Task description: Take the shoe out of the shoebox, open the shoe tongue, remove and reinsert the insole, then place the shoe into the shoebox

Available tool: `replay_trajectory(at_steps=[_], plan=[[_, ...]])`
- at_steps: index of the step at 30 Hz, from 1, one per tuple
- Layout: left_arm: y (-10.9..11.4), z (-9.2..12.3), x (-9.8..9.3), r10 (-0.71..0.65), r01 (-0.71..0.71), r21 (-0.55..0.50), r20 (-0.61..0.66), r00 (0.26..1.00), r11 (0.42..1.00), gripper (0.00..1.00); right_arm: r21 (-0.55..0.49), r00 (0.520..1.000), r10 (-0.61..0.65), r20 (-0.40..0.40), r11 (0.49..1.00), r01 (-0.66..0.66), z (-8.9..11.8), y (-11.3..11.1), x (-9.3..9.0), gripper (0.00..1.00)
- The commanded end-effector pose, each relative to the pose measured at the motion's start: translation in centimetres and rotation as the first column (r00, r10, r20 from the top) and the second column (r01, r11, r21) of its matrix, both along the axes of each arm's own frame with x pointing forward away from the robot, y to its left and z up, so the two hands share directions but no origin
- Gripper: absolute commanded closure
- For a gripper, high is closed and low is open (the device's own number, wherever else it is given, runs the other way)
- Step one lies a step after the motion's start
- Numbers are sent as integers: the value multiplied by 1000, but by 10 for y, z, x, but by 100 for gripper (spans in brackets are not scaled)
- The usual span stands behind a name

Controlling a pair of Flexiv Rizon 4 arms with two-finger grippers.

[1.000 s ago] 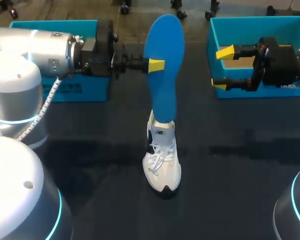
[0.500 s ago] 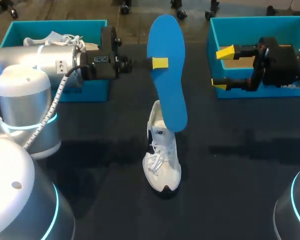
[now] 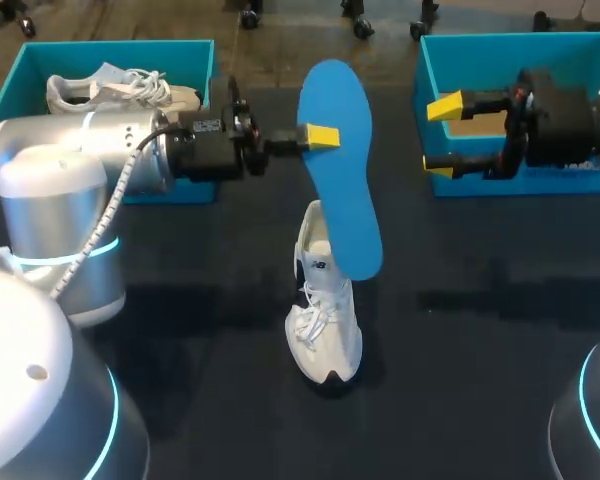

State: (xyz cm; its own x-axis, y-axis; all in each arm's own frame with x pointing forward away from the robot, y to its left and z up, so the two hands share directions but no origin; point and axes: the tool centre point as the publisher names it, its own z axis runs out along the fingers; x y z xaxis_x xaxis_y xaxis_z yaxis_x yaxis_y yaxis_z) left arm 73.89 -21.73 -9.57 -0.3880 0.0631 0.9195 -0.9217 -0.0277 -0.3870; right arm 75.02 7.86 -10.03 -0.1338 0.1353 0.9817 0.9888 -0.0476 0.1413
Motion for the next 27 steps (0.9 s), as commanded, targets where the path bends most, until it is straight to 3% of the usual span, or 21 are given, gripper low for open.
replay_trajectory(at_steps=[1,14,27], plan=[[2,-9,9,-65,65,9,-55,996,998,100,-82,1000,-18,1,996,18,15,4,-6,0],[-2,-32,18,-129,129,-22,-335,933,991,100,-265,998,-51,-28,963,41,32,19,-9,0],[-4,-56,32,-167,161,-48,-366,915,986,100,-493,993,-89,-73,869,42,56,38,-18,0]])
